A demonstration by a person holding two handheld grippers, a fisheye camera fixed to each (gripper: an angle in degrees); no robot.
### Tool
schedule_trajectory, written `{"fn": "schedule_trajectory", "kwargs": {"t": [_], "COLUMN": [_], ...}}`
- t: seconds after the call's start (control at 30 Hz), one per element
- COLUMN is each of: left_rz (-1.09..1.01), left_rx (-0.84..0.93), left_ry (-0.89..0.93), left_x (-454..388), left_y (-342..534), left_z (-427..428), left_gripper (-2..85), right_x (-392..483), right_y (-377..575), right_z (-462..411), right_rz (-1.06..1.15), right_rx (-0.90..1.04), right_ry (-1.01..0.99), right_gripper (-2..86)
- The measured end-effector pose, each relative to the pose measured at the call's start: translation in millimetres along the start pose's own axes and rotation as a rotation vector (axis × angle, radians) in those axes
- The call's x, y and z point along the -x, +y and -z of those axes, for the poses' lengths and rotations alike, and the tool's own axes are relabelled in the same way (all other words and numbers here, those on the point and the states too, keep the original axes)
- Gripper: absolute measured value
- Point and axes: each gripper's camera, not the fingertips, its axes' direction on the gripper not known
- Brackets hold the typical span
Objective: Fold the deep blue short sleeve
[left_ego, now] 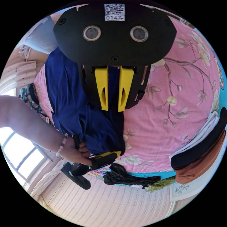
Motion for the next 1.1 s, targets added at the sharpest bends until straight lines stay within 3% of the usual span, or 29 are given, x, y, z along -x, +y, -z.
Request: {"fn": "schedule_trajectory", "kwargs": {"t": [0.13, 0.37, 0.47, 0.67, 0.8, 0.87, 0.97, 1.1], "left_rz": [0.058, 0.077, 0.143, 0.095, -0.100, -0.194, -0.329, -0.504], "left_rx": [-0.021, 0.027, 0.027, 0.057, 0.031, 0.027, 0.044, 0.111], "left_ry": [-0.053, -0.031, -0.029, -0.105, -0.013, 0.071, 0.196, 0.284], "left_x": [6.8, 5.0, 6.4, -11.4, -76.8, -117.8, -193.1, -302.0], "left_y": [-11.6, -29.2, -33.1, -48.2, -101.5, -129.3, -174.0, -217.7], "left_z": [-6.9, -48.0, -48.2, -45.9, -69.6, -94.3, -142.7, -214.4], "left_gripper": [0.2, 2.0, 5.7, 6.4, 5.6, 5.8, 6.4, 6.6], "right_x": [19.8, 30.9, 33.0, 17.9, -4.5, -18.3, -37.6, -51.4], "right_y": [-4.3, 27.3, 58.4, 233.2, 403.5, 460.8, 519.6, 562.7], "right_z": [-5.1, -6.6, 40.6, 166.0, 197.9, 199.2, 205.6, 220.2], "right_rz": [0.068, 0.136, 0.123, -0.045, -0.349, -0.498, -0.665, -0.754], "right_rx": [0.044, 0.062, -0.055, -0.419, -0.597, -0.576, -0.525, -0.655], "right_ry": [0.062, 0.193, 0.228, 0.350, 0.482, 0.510, 0.394, 0.296], "right_gripper": [1.6, 3.2, 6.0, 8.8, 10.2, 11.7, 13.5, 12.7]}}
